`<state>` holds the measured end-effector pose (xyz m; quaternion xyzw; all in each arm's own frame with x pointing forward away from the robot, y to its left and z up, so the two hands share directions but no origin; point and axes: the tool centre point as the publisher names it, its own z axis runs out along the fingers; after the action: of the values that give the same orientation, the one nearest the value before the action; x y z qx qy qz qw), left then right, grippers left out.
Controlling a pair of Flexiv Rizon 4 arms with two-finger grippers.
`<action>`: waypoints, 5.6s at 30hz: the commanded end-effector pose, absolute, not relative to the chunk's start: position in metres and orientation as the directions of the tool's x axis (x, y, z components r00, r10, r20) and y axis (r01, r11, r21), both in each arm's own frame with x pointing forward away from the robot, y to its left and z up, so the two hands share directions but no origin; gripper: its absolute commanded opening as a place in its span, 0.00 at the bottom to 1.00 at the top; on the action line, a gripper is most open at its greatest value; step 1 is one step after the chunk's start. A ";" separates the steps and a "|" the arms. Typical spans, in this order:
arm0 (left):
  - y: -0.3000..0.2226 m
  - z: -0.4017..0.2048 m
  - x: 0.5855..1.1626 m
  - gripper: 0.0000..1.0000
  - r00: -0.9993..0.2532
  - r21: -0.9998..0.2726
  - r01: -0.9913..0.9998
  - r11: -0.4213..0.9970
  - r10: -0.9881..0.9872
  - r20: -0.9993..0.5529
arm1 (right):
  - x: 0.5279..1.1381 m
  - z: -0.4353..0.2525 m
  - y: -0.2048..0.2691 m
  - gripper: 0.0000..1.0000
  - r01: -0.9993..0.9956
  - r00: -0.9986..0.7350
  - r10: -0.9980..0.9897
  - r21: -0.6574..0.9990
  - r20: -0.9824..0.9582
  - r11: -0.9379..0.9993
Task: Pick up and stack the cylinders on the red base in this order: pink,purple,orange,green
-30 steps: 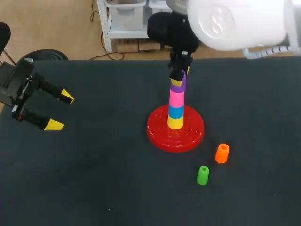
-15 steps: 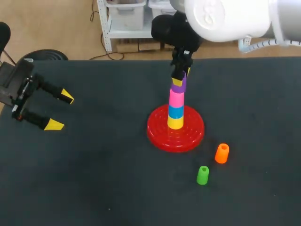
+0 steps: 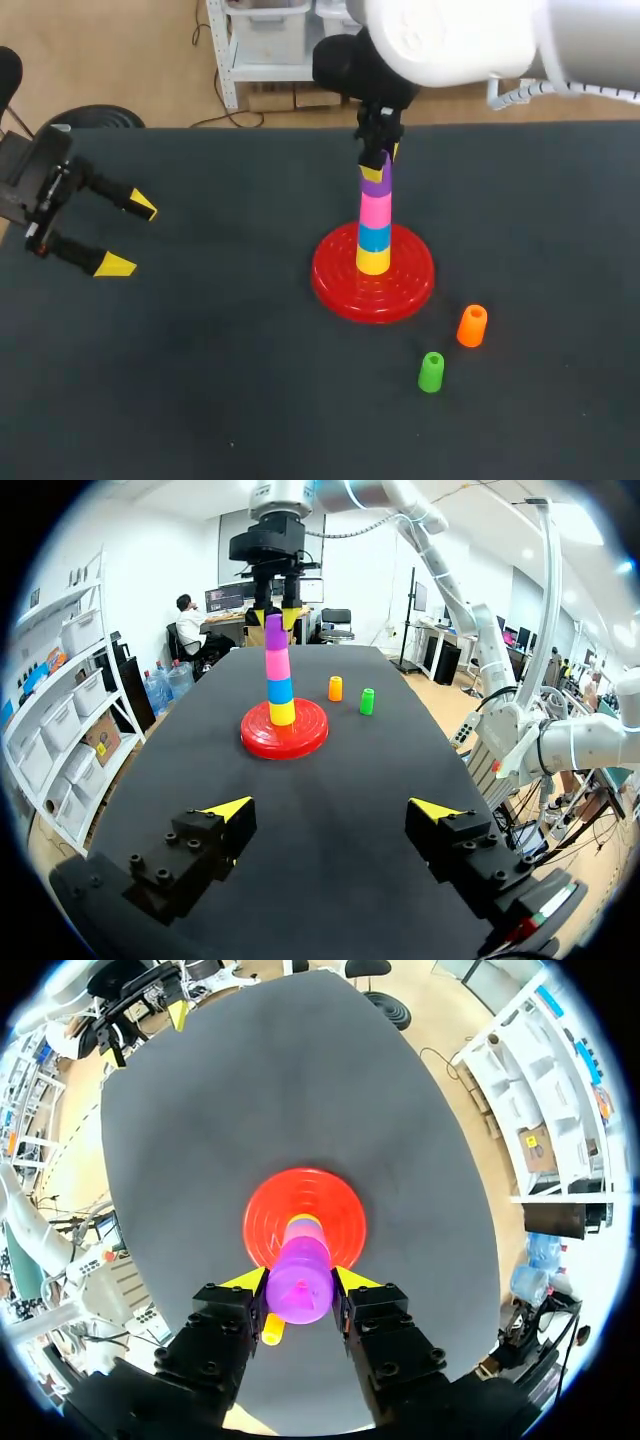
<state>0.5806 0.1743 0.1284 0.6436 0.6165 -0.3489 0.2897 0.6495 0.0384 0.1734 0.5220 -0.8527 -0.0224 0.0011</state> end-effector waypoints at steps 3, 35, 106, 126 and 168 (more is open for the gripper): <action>0.174 0.127 0.581 1.00 -0.001 -0.055 0.996 -0.073 0.590 -0.807 | 0.650 0.169 0.036 0.00 -0.886 -0.462 -0.887 0.043 -0.019 0.461; 0.174 0.127 0.581 1.00 -0.001 -0.055 0.996 -0.073 0.590 -0.807 | 0.636 0.185 0.035 1.00 -0.886 -0.462 -0.883 -0.004 -0.082 0.464; 0.174 0.127 0.581 1.00 -0.001 -0.055 0.996 -0.073 0.590 -0.807 | 0.515 0.033 -0.072 1.00 -0.714 -0.684 -0.726 0.140 0.068 0.686; 0.174 0.127 0.581 1.00 -0.001 -0.055 0.996 -0.073 0.590 -0.807 | 0.516 0.022 -0.078 1.00 -0.694 -0.702 -0.708 0.153 0.074 0.704; 0.174 0.127 0.581 1.00 -0.001 -0.055 0.996 -0.073 0.590 -0.807 | 0.517 0.028 -0.067 1.00 -0.693 -0.710 -0.703 0.138 0.041 0.708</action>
<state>0.5806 0.1743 0.1284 0.6436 0.6165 -0.3490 0.2897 0.5223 -0.0639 0.0237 0.3769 -0.9229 -0.0540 0.0565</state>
